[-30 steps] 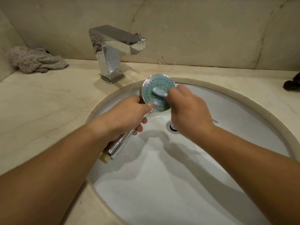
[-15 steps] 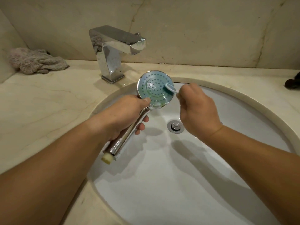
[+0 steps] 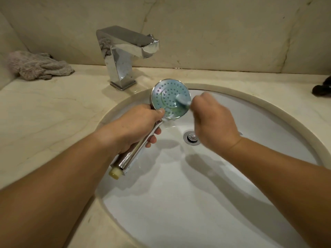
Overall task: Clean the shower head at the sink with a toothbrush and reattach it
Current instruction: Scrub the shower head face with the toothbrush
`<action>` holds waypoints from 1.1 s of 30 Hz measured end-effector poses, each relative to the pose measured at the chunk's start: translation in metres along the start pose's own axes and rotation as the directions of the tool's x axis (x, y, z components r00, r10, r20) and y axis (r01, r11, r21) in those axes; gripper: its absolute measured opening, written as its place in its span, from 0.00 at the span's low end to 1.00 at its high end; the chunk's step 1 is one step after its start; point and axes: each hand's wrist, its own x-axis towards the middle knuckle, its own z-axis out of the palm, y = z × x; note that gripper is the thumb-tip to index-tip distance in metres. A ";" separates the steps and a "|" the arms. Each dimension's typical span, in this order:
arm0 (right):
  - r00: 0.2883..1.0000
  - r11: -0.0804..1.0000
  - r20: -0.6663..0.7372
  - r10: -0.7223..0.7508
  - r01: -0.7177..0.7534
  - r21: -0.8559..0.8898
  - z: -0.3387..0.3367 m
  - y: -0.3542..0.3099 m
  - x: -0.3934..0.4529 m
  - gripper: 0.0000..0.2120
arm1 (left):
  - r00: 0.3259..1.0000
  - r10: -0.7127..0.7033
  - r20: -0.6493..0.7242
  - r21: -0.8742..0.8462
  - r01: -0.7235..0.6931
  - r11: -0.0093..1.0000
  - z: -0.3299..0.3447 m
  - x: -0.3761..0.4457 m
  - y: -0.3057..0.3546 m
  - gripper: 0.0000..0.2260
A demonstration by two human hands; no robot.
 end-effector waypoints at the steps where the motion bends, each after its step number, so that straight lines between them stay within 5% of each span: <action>1: 0.997 0.998 0.031 -0.066 0.066 -0.002 0.002 -0.002 -0.001 0.06 | 1.000 0.004 0.004 0.019 -0.004 1.000 0.000 0.001 0.000 0.12; 5: 0.987 0.988 -0.050 0.154 -0.152 0.032 -0.001 0.006 0.007 0.03 | 1.000 0.015 -0.006 0.006 -0.015 1.000 0.002 0.001 0.000 0.11; 9: 1.000 0.999 0.027 -0.015 0.016 -0.029 0.000 -0.003 0.006 0.02 | 0.999 0.035 -0.006 0.108 -0.034 0.994 0.004 0.003 -0.001 0.12; 12: 0.980 0.980 -0.014 0.198 -0.198 -0.002 -0.003 0.001 0.015 0.04 | 0.998 0.055 -0.003 0.139 -0.054 0.989 0.005 0.004 -0.001 0.12; 16: 0.997 0.997 0.058 -0.060 0.063 -0.048 0.001 -0.012 0.011 0.06 | 0.998 0.064 -0.011 0.255 -0.059 0.965 0.004 0.007 -0.005 0.10; 19: 0.995 0.995 0.012 0.095 -0.095 -0.025 -0.004 -0.009 0.020 0.05 | 0.996 0.088 -0.014 0.272 -0.081 0.959 0.006 0.007 -0.005 0.10; 23: 0.989 0.989 0.094 -0.118 0.125 -0.081 0.001 -0.014 0.010 0.11 | 0.996 0.092 -0.010 0.335 -0.083 0.938 0.004 0.008 -0.006 0.09; 26: 0.999 0.998 0.002 0.050 -0.050 -0.044 -0.005 -0.007 0.018 0.07 | 0.994 0.106 -0.019 0.311 -0.095 0.946 0.005 0.009 -0.007 0.08; 30: 0.983 0.983 0.106 -0.151 0.161 -0.088 -0.002 -0.010 0.008 0.08 | 0.996 0.092 -0.018 0.358 -0.080 0.930 0.006 0.009 -0.008 0.08; 33: 1.000 0.999 0.010 -0.021 0.021 -0.043 -0.006 -0.004 0.015 0.06 | 0.994 0.108 -0.030 0.322 -0.093 0.942 0.005 0.009 -0.007 0.09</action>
